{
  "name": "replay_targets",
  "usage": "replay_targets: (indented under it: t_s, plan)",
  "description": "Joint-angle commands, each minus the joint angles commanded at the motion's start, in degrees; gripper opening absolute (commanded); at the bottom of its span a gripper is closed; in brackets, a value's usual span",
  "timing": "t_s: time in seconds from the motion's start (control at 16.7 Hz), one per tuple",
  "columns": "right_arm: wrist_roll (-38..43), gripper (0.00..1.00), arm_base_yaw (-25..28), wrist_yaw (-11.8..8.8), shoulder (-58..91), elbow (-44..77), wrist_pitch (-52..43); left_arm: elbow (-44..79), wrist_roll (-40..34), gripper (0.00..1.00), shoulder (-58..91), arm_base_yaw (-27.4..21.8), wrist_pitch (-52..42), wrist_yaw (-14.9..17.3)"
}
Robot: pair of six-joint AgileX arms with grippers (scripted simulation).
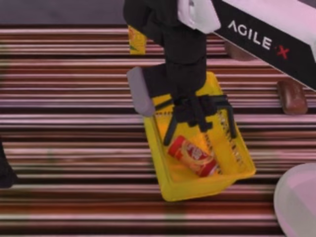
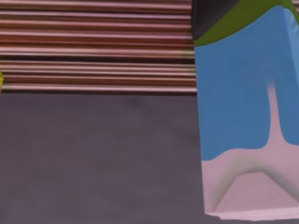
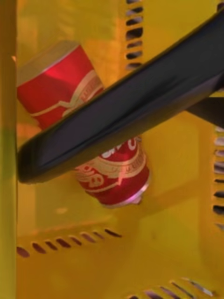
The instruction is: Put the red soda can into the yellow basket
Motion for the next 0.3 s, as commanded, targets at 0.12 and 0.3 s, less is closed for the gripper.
replay_targets:
  t_s: [0.12,0.3]
  plan:
    - [-0.7,0.0,-0.4,0.0,-0.4,3.5,-4.1,0.0,0.0,1.0,0.0,0.0,0.0,0.0]
    - [-1.2,0.0,-0.8,0.0,-0.8,5.7,-6.3,0.0,0.0,1.0,0.0,0.0,0.0,0.0]
